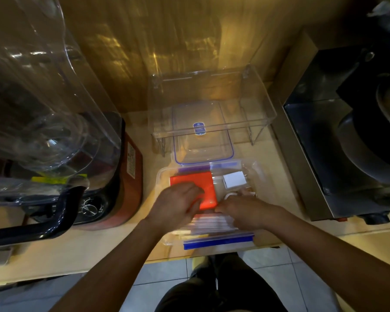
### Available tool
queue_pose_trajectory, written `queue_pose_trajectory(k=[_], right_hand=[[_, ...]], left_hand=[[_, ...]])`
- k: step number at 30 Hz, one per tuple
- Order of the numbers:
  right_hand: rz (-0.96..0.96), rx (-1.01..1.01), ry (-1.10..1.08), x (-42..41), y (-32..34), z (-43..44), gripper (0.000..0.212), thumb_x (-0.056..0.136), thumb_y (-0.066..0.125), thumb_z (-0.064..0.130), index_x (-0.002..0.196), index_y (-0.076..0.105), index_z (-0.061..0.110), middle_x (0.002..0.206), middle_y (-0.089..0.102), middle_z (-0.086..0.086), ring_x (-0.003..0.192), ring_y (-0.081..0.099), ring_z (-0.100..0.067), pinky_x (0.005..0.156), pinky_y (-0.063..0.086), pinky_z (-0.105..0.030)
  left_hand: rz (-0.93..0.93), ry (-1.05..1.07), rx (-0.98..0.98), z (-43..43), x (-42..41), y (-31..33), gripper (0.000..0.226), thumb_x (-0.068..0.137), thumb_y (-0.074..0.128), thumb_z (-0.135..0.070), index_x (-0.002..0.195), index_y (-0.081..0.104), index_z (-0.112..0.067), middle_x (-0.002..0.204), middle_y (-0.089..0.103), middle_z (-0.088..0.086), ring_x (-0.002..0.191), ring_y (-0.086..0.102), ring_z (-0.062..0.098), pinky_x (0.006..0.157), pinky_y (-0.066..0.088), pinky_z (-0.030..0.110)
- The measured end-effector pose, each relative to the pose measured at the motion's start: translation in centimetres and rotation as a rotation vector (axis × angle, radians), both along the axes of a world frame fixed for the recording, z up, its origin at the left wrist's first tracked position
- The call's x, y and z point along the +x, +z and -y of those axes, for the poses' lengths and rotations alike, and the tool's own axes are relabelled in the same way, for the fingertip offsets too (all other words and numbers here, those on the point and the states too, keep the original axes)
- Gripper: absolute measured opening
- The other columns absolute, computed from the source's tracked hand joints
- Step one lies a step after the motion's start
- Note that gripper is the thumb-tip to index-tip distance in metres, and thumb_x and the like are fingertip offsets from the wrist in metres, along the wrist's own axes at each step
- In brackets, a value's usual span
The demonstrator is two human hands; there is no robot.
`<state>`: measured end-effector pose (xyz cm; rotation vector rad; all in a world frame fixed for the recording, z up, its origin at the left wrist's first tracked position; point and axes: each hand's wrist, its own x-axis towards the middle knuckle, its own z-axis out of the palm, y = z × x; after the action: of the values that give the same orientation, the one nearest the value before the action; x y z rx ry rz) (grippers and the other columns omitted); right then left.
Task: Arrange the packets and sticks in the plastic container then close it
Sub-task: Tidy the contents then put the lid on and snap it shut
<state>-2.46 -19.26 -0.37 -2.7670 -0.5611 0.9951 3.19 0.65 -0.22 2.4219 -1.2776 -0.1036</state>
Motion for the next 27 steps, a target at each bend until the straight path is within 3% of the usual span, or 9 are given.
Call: queue_pose_trajectory(k=[2, 4, 7, 9, 11, 15, 19, 22, 27], right_hand=[[0.122, -0.132, 0.097, 0.0, -0.3, 0.5, 0.049, 0.084, 0.054, 0.009, 0.129, 0.047, 0.028, 0.134, 0.051, -0.001, 0.129, 0.036, -0.027, 0.103, 0.023, -0.042], [0.186, -0.167, 0.15, -0.2, -0.6, 0.6, 0.042, 0.083, 0.053, 0.012, 0.124, 0.053, 0.023, 0.133, 0.05, -0.002, 0.129, 0.034, -0.03, 0.102, 0.022, -0.044], [0.446, -0.208, 0.293, -0.4, -0.7, 1.0, 0.037, 0.078, 0.04, 0.017, 0.099, 0.07, 0.024, 0.107, 0.068, -0.001, 0.107, 0.061, -0.022, 0.093, 0.045, -0.038], [0.487, -0.252, 0.356, -0.5, -0.8, 1.1, 0.025, 0.072, 0.055, 0.026, 0.09, 0.071, 0.027, 0.092, 0.072, 0.004, 0.092, 0.067, -0.015, 0.083, 0.053, -0.031], [0.443, -0.253, 0.39, -0.4, -1.6, 1.4, 0.029, 0.073, 0.063, 0.022, 0.101, 0.067, 0.025, 0.103, 0.068, 0.001, 0.102, 0.062, -0.019, 0.091, 0.047, -0.036], [0.31, -0.13, 0.362, 0.0, -2.1, 1.4, 0.033, 0.082, 0.051, 0.012, 0.112, 0.06, 0.022, 0.123, 0.059, 0.003, 0.122, 0.042, -0.02, 0.1, 0.028, -0.041], [0.347, -0.093, 0.351, -0.2, -0.5, 2.4, 0.027, 0.071, 0.067, 0.023, 0.097, 0.067, 0.03, 0.112, 0.066, 0.005, 0.115, 0.056, -0.017, 0.1, 0.037, -0.042], [0.435, -0.199, 0.361, -0.8, -0.2, 3.1, 0.037, 0.054, 0.08, 0.03, 0.089, 0.07, 0.035, 0.109, 0.071, 0.003, 0.113, 0.062, -0.018, 0.093, 0.049, -0.044], [0.529, -0.3, 0.379, -0.8, -1.2, 2.2, 0.026, 0.06, 0.077, 0.04, 0.085, 0.073, 0.037, 0.108, 0.073, 0.005, 0.113, 0.063, -0.018, 0.094, 0.05, -0.042]], left_hand=[[-0.129, -0.122, 0.073, 1.3, -1.1, 0.5, 0.032, 0.089, 0.045, -0.03, 0.099, 0.069, -0.013, 0.097, 0.073, 0.005, 0.085, 0.068, 0.023, 0.072, 0.056, 0.034], [-0.268, -0.141, 0.226, 2.4, -2.2, 0.3, 0.037, 0.092, 0.045, -0.04, 0.117, 0.063, -0.019, 0.117, 0.067, 0.002, 0.104, 0.062, 0.02, 0.086, 0.052, 0.036], [-0.438, -0.054, 0.283, 3.1, -3.8, -0.5, 0.051, 0.089, 0.046, -0.051, 0.131, 0.05, -0.022, 0.131, 0.057, 0.002, 0.117, 0.056, 0.021, 0.097, 0.047, 0.033], [-0.54, 0.002, 0.285, 3.0, -4.6, -1.0, 0.07, 0.084, 0.046, -0.065, 0.14, 0.038, -0.024, 0.142, 0.049, 0.0, 0.125, 0.049, 0.019, 0.105, 0.041, 0.034], [-0.489, -0.018, 0.383, 2.9, -5.0, -1.5, 0.084, 0.078, 0.048, -0.072, 0.144, 0.027, -0.023, 0.149, 0.04, 0.0, 0.133, 0.041, 0.019, 0.112, 0.033, 0.036], [-0.408, -0.026, 0.539, 2.9, -4.8, -1.7, 0.091, 0.074, 0.05, -0.076, 0.145, 0.024, -0.025, 0.151, 0.034, 0.001, 0.137, 0.033, 0.023, 0.116, 0.026, 0.041], [-0.282, 0.04, 0.622, 2.8, -4.6, -1.7, 0.081, 0.078, 0.047, -0.071, 0.143, 0.031, -0.027, 0.147, 0.04, 0.003, 0.134, 0.038, 0.025, 0.114, 0.03, 0.041], [-0.288, 0.053, 0.655, 3.0, -4.7, -1.5, 0.08, 0.08, 0.044, -0.072, 0.145, 0.027, -0.028, 0.147, 0.04, 0.006, 0.133, 0.04, 0.026, 0.112, 0.034, 0.042], [-0.35, 0.063, 0.676, 3.2, -4.4, -1.4, 0.079, 0.08, 0.047, -0.07, 0.143, 0.03, -0.027, 0.147, 0.04, 0.004, 0.134, 0.04, 0.025, 0.112, 0.035, 0.042]])
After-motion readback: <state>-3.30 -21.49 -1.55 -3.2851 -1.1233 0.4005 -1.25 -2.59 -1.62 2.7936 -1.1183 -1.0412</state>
